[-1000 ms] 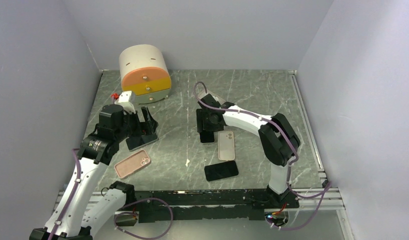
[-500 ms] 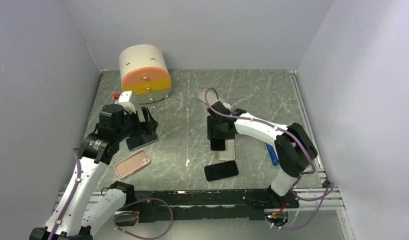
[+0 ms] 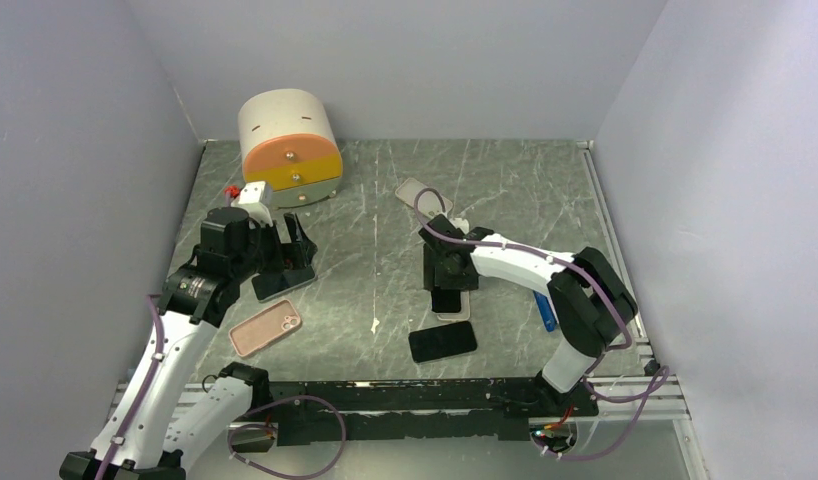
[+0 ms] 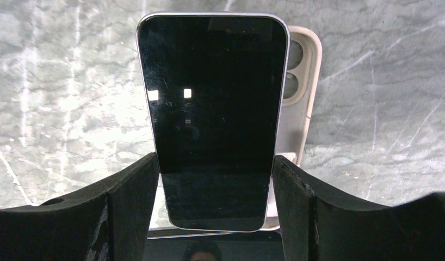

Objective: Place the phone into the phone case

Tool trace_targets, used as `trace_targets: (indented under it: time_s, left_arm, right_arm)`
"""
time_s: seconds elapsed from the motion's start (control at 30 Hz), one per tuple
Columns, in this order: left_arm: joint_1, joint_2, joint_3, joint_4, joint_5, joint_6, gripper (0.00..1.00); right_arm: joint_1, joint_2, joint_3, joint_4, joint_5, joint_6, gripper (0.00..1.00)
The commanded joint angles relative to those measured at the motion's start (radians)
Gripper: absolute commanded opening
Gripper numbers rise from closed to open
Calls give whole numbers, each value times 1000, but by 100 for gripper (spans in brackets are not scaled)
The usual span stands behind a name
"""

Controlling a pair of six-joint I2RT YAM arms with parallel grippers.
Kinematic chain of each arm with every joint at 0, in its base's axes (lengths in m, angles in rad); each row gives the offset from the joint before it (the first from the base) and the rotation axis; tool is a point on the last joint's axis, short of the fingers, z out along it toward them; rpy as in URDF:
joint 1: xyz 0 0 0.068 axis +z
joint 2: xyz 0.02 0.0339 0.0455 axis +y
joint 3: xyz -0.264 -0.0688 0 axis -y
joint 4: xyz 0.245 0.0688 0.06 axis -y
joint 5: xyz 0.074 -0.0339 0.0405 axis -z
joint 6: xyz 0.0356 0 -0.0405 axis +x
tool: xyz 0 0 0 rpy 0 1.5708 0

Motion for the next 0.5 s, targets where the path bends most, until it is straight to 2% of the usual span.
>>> trace_targets:
  time_s: [0.0, 0.47]
  left_arm:
    - [4, -3, 32, 26, -4, 13, 94]
    - [4, -6, 31, 26, -3, 13, 94]
  right_arm:
    - [2, -61, -16, 4, 39, 11, 26]
    - [-7, -68, -26, -21, 92, 9, 26]
